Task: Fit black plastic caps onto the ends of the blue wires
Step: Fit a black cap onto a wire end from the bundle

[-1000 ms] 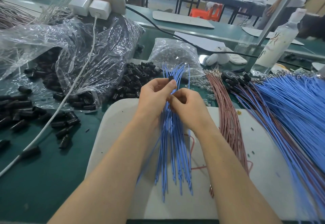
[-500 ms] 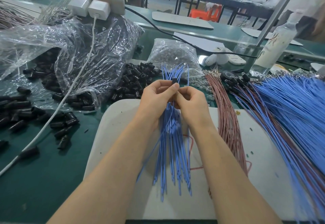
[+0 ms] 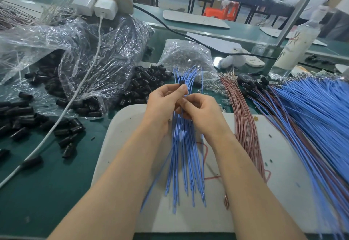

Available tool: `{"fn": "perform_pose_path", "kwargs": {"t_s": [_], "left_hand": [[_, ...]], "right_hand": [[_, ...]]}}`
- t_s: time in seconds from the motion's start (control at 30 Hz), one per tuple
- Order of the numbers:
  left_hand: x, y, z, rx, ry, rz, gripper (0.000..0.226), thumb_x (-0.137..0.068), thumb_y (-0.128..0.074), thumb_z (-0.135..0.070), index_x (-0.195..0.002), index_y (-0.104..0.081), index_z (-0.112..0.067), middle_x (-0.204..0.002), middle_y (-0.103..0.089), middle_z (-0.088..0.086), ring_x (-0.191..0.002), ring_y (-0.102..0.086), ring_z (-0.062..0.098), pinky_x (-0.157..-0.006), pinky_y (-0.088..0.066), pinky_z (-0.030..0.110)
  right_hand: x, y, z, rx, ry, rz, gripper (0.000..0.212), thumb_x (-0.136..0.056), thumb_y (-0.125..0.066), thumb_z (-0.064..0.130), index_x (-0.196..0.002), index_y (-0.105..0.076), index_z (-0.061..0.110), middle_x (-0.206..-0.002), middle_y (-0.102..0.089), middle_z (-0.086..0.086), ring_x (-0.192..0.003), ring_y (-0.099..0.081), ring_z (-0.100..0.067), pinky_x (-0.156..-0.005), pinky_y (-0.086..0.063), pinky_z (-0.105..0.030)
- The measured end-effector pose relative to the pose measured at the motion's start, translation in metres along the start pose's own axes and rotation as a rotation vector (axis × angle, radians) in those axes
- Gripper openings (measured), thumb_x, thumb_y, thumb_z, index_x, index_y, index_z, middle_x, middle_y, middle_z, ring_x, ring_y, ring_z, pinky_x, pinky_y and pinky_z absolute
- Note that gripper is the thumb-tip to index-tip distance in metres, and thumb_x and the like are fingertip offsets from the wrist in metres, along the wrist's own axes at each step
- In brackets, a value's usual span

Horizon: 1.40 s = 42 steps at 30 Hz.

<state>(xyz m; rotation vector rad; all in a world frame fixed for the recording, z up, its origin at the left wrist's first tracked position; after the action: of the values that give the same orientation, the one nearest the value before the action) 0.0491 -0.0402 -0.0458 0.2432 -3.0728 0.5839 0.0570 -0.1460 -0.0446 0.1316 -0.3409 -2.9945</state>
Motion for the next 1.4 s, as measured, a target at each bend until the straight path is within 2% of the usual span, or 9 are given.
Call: {"fn": "perform_pose_path", "kwargs": {"t_s": [0.17,0.27,0.4,0.47,0.77,0.97,1.1,1.23,1.4], "left_hand": [[-0.004,0.003,0.004,-0.01,0.013,-0.051,0.016,-0.093,-0.058,-0.012,-0.077,-0.059,-0.017,-0.063,-0.063,-0.008,-0.05,-0.055,-0.003,-0.051,-0.046,0.011],[-0.008,0.012,0.01,0.037,0.069,-0.112,0.006,-0.091,-0.061,-0.015,-0.086,-0.064,-0.013,-0.076,-0.064,-0.002,-0.063,-0.055,0.004,-0.062,-0.048,0.016],[-0.01,0.017,0.013,0.099,0.117,-0.118,0.007,-0.09,-0.062,-0.016,-0.085,-0.066,-0.014,-0.07,-0.067,-0.006,-0.063,-0.057,0.003,-0.061,-0.048,0.016],[-0.009,0.015,0.015,0.14,0.159,-0.097,0.009,-0.09,-0.062,-0.017,-0.082,-0.066,-0.015,-0.069,-0.067,-0.006,-0.062,-0.057,0.003,-0.059,-0.048,0.016],[-0.007,0.01,0.022,0.234,0.267,-0.029,0.012,-0.091,-0.061,-0.02,-0.082,-0.067,-0.015,-0.07,-0.069,-0.006,-0.059,-0.059,0.002,-0.056,-0.047,0.016],[-0.007,0.01,0.023,0.26,0.278,-0.04,0.014,-0.09,-0.061,-0.02,-0.08,-0.067,-0.014,-0.069,-0.069,-0.004,-0.06,-0.059,0.004,-0.054,-0.048,0.016],[-0.008,0.009,0.023,0.22,0.261,-0.037,0.012,-0.091,-0.061,-0.02,-0.081,-0.067,-0.015,-0.069,-0.069,-0.005,-0.059,-0.059,0.003,-0.057,-0.048,0.016],[-0.007,0.006,0.02,0.173,0.229,-0.006,0.009,-0.091,-0.06,-0.021,-0.085,-0.067,-0.017,-0.071,-0.069,-0.007,-0.059,-0.059,0.002,-0.061,-0.047,0.017],[-0.002,-0.012,0.015,0.18,0.215,0.19,0.012,-0.093,-0.055,-0.02,-0.088,-0.065,-0.016,-0.087,-0.073,-0.002,-0.074,-0.067,0.006,-0.068,-0.053,0.02]], "right_hand": [[0.002,0.01,0.008,0.262,0.081,-0.05,0.021,-0.094,-0.058,0.023,-0.084,-0.071,0.01,-0.07,-0.069,0.001,-0.063,-0.061,-0.004,-0.063,-0.048,-0.019],[0.003,0.05,0.015,0.568,0.115,-0.302,0.018,-0.093,-0.058,0.03,-0.093,-0.069,0.015,-0.081,-0.066,0.005,-0.07,-0.059,0.001,-0.065,-0.045,-0.009],[0.005,0.112,-0.015,0.877,-0.279,-0.472,0.031,-0.09,-0.062,0.03,-0.118,-0.059,0.018,-0.118,-0.058,-0.008,-0.109,-0.053,-0.028,-0.091,-0.046,-0.04],[0.005,0.116,-0.027,0.896,-0.394,-0.432,0.034,-0.09,-0.062,0.029,-0.122,-0.055,0.019,-0.121,-0.056,-0.008,-0.111,-0.051,-0.03,-0.096,-0.044,-0.044],[0.004,0.117,-0.024,0.87,-0.332,-0.535,0.02,-0.093,-0.053,0.013,-0.111,-0.061,0.011,-0.108,-0.064,-0.01,-0.096,-0.052,-0.027,-0.086,-0.037,-0.036],[0.005,0.113,-0.025,0.875,-0.329,-0.532,0.019,-0.093,-0.057,0.027,-0.103,-0.064,0.013,-0.102,-0.063,-0.007,-0.104,-0.054,-0.03,-0.088,-0.037,-0.037],[0.006,0.117,-0.016,0.741,-0.194,-0.588,0.008,-0.092,-0.056,0.02,-0.088,-0.059,0.014,-0.083,-0.057,-0.002,-0.074,-0.05,-0.018,-0.07,-0.045,-0.029],[0.006,0.121,-0.005,0.423,-0.05,-0.63,0.012,-0.095,-0.054,0.021,-0.095,-0.06,0.01,-0.078,-0.055,0.004,-0.066,-0.048,-0.006,-0.054,-0.032,-0.015],[0.002,0.103,-0.012,-0.6,-0.07,-0.458,0.014,-0.097,-0.048,0.006,-0.086,-0.055,0.009,-0.06,-0.059,0.002,-0.039,-0.039,-0.002,-0.038,-0.031,-0.014]]}}
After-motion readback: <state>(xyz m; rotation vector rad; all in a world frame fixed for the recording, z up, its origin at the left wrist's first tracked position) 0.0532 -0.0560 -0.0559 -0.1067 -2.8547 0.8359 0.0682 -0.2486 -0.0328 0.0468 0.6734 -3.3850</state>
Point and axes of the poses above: each hand's wrist, its own x-axis away from the middle knuckle, its own y-axis out of the back of the hand, z = x × y, the point moved 8 cm from there along -x, towards the middle knuckle
